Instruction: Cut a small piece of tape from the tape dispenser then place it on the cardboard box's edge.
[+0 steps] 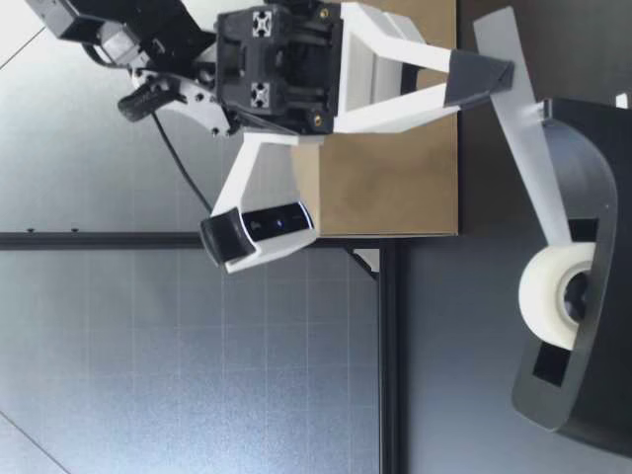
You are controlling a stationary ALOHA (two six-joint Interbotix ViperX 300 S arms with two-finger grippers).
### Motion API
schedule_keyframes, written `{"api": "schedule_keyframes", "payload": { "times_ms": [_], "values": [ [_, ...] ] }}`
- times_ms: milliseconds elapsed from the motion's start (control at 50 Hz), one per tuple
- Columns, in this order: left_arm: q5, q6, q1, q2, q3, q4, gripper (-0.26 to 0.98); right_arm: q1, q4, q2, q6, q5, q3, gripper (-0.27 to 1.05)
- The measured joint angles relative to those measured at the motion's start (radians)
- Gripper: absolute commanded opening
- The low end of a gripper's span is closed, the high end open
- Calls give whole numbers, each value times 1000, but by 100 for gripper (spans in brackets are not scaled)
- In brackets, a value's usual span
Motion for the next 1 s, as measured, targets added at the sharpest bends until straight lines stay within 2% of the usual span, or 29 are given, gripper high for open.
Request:
{"api": "schedule_keyframes", "payload": {
  "times_ms": [640,1000],
  "values": [
    [0,0,0,3,0,-2,-10,-6,9,14,-12,-107,75,-5],
    [0,-2,0,49,6,-40,-7,-9,-8,23,-14,-156,107,-6]
  ]
}}
